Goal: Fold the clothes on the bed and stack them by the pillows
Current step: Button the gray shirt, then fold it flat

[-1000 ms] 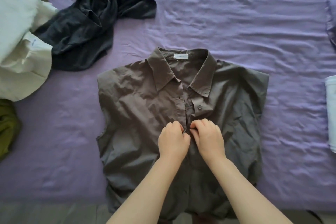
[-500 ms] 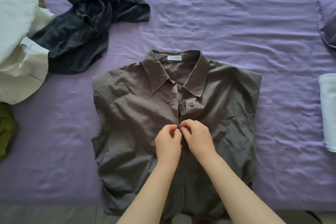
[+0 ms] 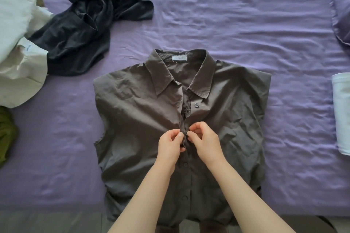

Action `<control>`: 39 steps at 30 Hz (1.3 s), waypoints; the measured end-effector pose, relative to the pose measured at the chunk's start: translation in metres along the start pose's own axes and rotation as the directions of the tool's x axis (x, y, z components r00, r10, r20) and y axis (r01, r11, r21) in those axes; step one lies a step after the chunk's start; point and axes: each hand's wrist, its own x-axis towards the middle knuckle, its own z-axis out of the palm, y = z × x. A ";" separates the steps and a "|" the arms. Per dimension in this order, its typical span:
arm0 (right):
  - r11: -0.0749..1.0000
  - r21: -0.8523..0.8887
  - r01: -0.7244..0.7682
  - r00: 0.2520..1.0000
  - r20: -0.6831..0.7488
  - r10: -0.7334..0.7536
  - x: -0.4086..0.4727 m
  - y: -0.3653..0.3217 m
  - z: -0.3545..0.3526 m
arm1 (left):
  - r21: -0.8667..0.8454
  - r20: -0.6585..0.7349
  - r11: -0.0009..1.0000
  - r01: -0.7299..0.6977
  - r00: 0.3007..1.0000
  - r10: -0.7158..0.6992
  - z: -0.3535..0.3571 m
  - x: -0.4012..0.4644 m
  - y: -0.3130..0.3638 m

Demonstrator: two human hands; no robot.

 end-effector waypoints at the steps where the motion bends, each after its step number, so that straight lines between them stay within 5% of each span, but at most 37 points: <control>1: 1.000 0.001 0.000 1.000 -0.004 0.000 0.000 0.000 0.000 | 0.000 0.006 1.000 -0.003 1.000 0.003 0.000 0.000 0.001; 14: 1.000 -0.011 -0.010 1.000 -0.030 0.009 0.007 -0.003 -0.002 | 0.187 0.135 0.967 -0.176 0.979 0.152 -0.008 0.003 0.003; 18: 1.000 -0.025 -0.003 1.000 -0.004 0.003 0.011 -0.004 -0.003 | -0.020 0.159 0.998 -0.055 0.986 0.057 -0.011 0.002 0.007; 24: 0.992 -0.115 0.053 0.998 0.038 -0.049 0.014 -0.003 -0.007 | -0.035 0.209 0.999 0.012 0.978 -0.004 -0.013 0.008 0.017; 31: 0.996 -0.087 0.013 0.994 0.107 -0.004 0.016 0.000 -0.012 | 0.224 0.199 0.973 -0.061 0.980 0.015 -0.012 0.017 0.020; 35: 0.994 -0.112 0.010 0.997 0.074 -0.002 0.017 -0.003 -0.008 | 0.508 0.150 0.833 -0.220 0.975 0.166 -0.008 0.016 0.017; 39: 0.992 -0.122 0.031 0.998 0.067 -0.023 0.018 -0.006 -0.010 | 0.517 0.070 0.820 -0.245 0.967 0.245 -0.005 0.009 0.011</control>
